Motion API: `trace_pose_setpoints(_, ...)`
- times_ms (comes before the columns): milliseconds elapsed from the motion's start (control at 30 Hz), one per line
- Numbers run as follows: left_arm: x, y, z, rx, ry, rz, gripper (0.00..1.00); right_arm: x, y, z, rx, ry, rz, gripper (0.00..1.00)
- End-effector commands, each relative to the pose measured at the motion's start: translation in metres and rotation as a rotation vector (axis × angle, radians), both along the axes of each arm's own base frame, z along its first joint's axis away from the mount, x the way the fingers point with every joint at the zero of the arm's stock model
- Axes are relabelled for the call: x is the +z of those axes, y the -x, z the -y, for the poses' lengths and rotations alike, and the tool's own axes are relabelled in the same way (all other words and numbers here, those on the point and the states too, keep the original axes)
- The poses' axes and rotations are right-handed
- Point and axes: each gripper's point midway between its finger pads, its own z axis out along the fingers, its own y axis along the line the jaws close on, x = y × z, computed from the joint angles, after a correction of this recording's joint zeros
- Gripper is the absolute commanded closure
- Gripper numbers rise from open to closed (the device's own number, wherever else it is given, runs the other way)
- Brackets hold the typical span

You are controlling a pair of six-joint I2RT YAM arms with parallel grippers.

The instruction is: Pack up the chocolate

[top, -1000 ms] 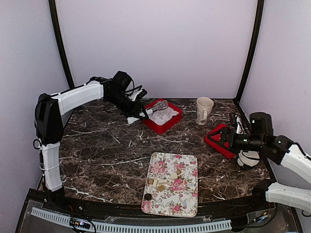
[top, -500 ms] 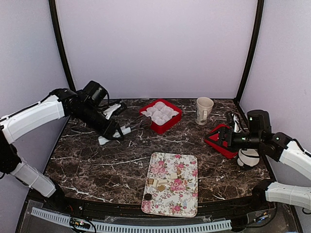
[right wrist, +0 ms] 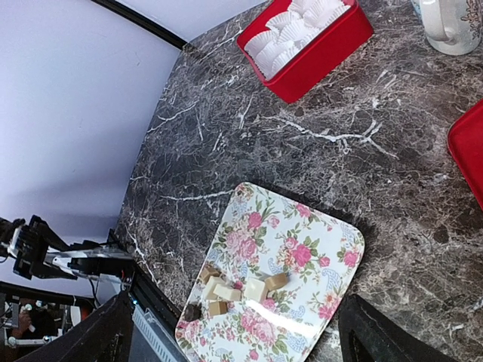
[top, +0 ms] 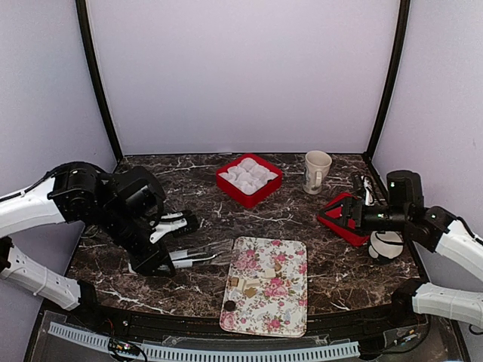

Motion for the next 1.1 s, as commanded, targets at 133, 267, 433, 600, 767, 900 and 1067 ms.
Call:
trace_pose_setpoints(133, -0.037, 0.046, -0.004, -0.183, -0.247, 0.033, 0.63, 0.013, 0.003, 0.002, -0.005, -0.037, 0.047, 0.05)
trace_pose_setpoints(267, -0.047, 0.052, -0.002, -0.21, -0.296, 0.04, 0.63, 0.014, 0.005, 0.004, -0.008, -0.038, 0.046, 0.05)
trace_pose_setpoints(433, -0.054, 0.048, 0.0, -0.199, -0.334, 0.064, 0.62, 0.013, 0.008, 0.006, -0.013, -0.04, 0.042, 0.05)
trace_pose_setpoints(600, -0.06, 0.05, 0.003, -0.208, -0.363, 0.052, 0.62, 0.011, 0.009, 0.006, -0.016, -0.043, 0.038, 0.05)
trace_pose_setpoints(767, -0.066, 0.055, 0.006, -0.234, -0.367, 0.028, 0.62, 0.011, 0.01, 0.007, -0.016, -0.041, 0.036, 0.05)
trace_pose_setpoints(900, -0.072, 0.056, 0.006, -0.236, -0.387, 0.021, 0.62, 0.011, 0.009, 0.007, -0.019, -0.042, 0.037, 0.05)
trace_pose_setpoints(1067, -0.077, 0.055, 0.007, -0.236, -0.42, 0.014, 0.62, 0.01, 0.01, 0.007, -0.019, -0.041, 0.034, 0.05)
